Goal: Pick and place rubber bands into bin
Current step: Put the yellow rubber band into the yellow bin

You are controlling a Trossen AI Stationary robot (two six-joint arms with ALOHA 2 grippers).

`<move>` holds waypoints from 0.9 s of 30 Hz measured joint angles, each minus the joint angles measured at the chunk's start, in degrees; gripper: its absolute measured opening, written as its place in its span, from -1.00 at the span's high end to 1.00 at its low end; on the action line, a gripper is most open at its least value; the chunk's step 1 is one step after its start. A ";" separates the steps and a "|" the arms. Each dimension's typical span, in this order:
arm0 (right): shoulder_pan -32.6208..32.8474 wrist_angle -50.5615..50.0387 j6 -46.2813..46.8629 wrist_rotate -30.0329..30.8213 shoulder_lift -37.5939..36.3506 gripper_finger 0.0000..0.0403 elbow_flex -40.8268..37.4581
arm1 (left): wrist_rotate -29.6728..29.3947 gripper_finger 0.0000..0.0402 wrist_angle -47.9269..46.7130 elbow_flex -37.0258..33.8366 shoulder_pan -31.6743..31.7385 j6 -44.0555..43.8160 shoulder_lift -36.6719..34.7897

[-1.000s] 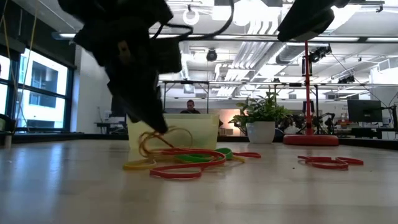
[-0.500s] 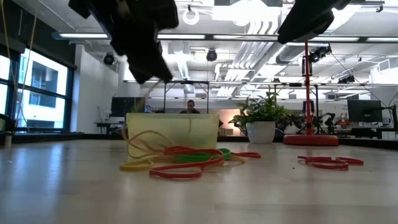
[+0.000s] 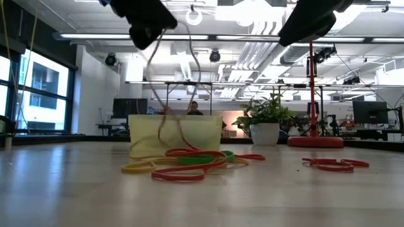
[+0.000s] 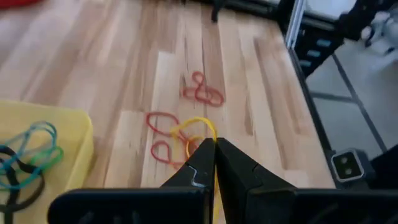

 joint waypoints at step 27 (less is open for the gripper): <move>-4.04 3.49 -3.31 -0.20 0.00 0.31 0.00 | -17.47 1.00 -22.46 10.33 11.54 20.47 -3.14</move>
